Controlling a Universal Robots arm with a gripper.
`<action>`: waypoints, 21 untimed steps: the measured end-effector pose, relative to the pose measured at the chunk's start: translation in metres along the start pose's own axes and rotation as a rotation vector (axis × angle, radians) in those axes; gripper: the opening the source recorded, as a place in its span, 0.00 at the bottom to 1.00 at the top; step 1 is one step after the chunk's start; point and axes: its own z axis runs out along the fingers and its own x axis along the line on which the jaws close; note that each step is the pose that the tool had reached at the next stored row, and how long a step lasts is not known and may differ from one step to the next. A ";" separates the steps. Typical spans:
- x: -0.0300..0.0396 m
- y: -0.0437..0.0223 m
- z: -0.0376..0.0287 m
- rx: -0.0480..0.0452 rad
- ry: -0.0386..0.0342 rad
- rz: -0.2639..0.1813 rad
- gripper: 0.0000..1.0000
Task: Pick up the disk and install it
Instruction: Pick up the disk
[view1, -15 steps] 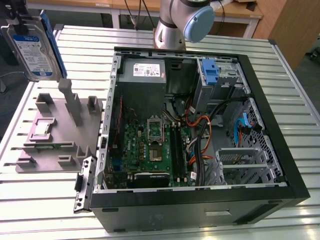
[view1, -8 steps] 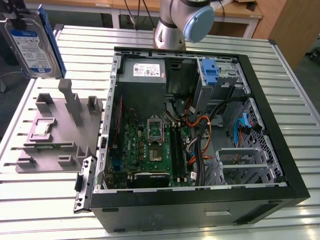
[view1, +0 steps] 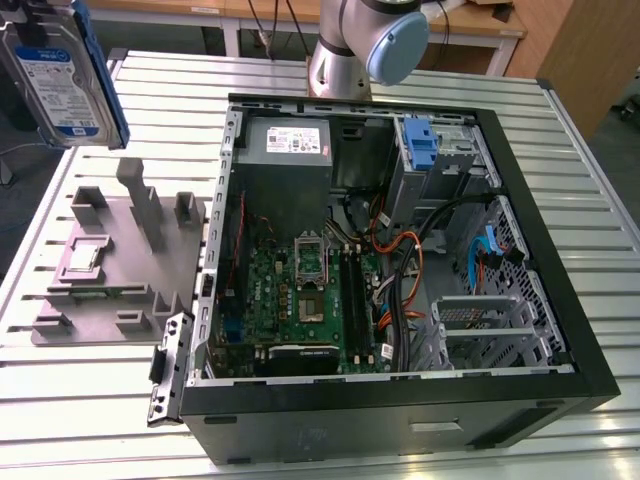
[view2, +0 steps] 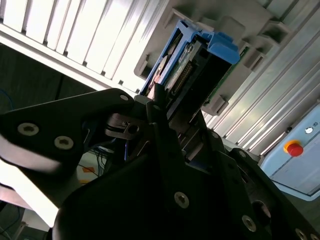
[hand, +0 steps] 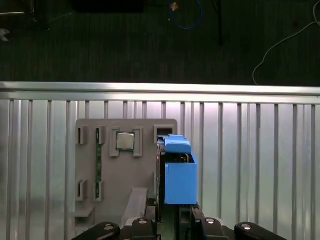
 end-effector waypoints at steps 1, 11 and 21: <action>0.0000 -0.0003 -0.0012 0.0001 0.0000 0.000 0.35; -0.0003 -0.0012 -0.0173 0.0000 -0.0001 0.000 0.35; -0.0007 -0.0018 -0.0374 0.0002 -0.0002 0.000 0.35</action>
